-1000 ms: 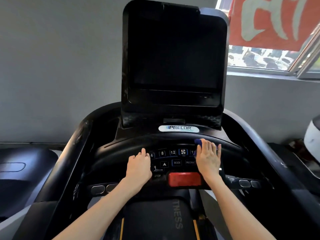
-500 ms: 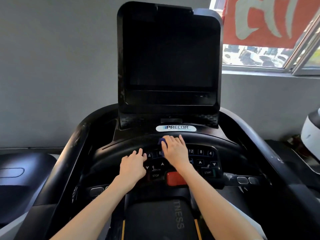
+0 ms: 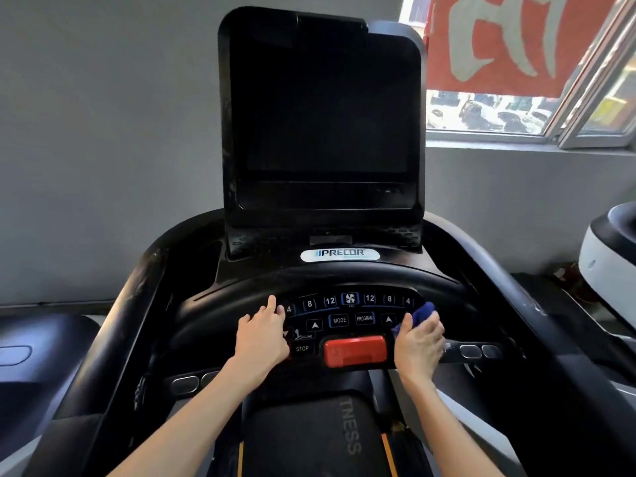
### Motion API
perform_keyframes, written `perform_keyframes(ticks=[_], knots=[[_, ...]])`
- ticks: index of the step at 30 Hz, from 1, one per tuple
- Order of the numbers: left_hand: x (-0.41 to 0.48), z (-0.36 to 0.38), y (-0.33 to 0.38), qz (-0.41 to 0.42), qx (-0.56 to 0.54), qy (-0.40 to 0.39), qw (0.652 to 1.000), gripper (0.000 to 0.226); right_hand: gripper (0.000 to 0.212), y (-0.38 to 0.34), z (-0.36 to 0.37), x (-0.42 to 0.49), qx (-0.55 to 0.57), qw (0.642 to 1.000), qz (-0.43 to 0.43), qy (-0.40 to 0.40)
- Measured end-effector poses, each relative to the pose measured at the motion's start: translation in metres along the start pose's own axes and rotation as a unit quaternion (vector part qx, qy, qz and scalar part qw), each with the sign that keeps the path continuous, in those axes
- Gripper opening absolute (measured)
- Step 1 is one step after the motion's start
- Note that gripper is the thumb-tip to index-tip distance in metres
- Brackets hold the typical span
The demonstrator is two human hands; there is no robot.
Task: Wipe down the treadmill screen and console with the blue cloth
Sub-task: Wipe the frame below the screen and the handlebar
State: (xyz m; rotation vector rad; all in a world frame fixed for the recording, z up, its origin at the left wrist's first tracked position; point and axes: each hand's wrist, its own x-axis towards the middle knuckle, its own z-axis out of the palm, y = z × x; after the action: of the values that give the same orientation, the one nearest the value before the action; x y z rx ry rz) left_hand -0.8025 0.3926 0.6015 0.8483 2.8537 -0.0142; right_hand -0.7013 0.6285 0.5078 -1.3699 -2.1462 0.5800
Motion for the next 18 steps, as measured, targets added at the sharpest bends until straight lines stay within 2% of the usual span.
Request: perform_keyframes(ticks=[5, 7, 11, 15, 18], knots=[[-0.002, 0.000, -0.003, -0.004, -0.039, -0.022, 0.999, 0.068, 0.058, -0.005, 0.004, 0.002, 0.022, 0.999, 0.049, -0.004], [-0.003, 0.000, -0.005, -0.005, -0.045, -0.022, 0.999, 0.070, 0.058, -0.021, 0.003, 0.015, 0.025, 0.999, 0.041, -0.015], [-0.004, -0.003, 0.001, -0.005, -0.016, -0.012, 1.000, 0.067, 0.062, -0.032, 0.006, 0.024, 0.018, 0.998, -0.041, -0.052], [-0.002, -0.001, 0.003, -0.009, -0.011, -0.014, 1.000, 0.067, 0.056, 0.004, -0.006, 0.001, 0.064, 0.983, -0.167, -0.025], [-0.001, 0.002, 0.004, -0.014, -0.025, -0.022, 0.999, 0.068, 0.054, 0.028, -0.016, -0.025, 0.093, 0.973, -0.208, -0.027]])
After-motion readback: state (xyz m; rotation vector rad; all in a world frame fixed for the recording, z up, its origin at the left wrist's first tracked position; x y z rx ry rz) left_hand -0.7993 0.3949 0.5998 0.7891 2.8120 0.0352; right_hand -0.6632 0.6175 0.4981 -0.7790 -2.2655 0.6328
